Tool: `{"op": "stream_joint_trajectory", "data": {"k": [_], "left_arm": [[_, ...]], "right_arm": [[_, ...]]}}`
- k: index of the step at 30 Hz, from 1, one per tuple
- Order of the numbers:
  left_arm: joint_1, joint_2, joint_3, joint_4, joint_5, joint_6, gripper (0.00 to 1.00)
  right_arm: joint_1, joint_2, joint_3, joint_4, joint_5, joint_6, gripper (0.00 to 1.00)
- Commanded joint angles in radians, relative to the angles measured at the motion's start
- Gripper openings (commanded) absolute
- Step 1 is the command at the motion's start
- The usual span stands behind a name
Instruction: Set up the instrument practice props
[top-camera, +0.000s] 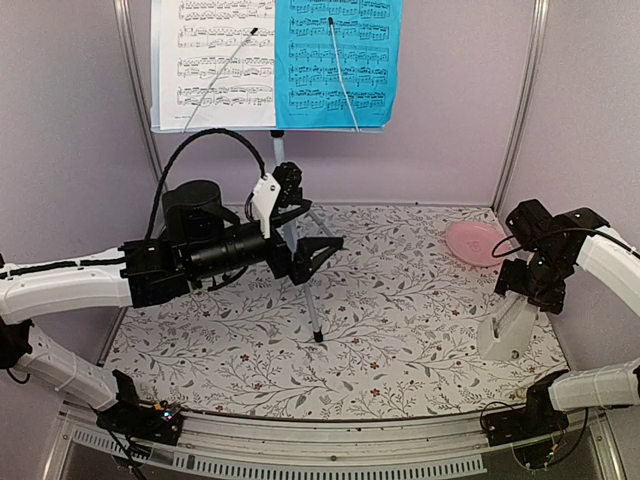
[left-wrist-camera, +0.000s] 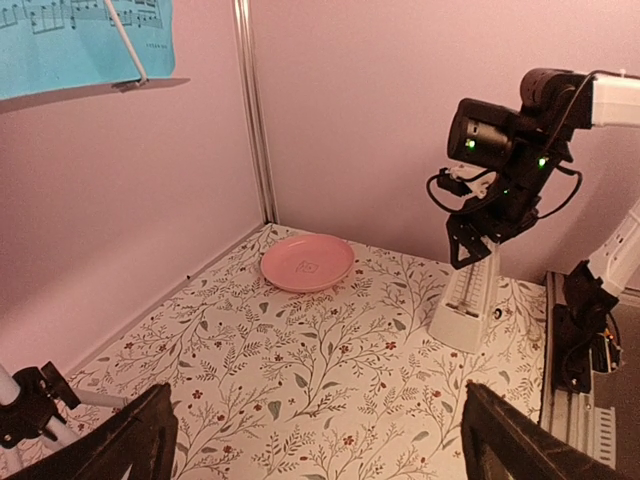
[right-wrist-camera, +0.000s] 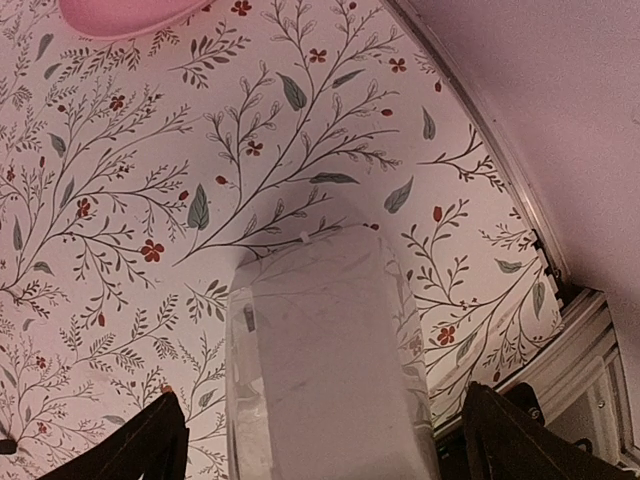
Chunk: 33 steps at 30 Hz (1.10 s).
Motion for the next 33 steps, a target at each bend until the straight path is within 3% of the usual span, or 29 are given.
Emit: {"op": "stream_joint_trajectory", "data": {"k": [1, 14, 27, 33], "left_arm": [[0.018, -0.006, -0.006, 0.025, 0.015, -0.001, 0.99], [0.024, 0.011, 0.025, 0.004, 0.034, -0.01, 0.99], [0.027, 0.018, 0.034, -0.023, 0.035, -0.03, 0.99], [0.027, 0.004, 0.024, -0.057, 0.026, -0.049, 0.99]], "right_arm": [[-0.003, -0.039, -0.063, 0.134, -0.083, -0.037, 0.93], [-0.005, -0.08, -0.131, 0.244, -0.133, -0.114, 0.76], [-0.004, -0.083, -0.12, 0.45, -0.377, -0.374, 0.52], [0.083, -0.034, -0.042, 0.525, -0.43, -0.513, 0.49]]}}
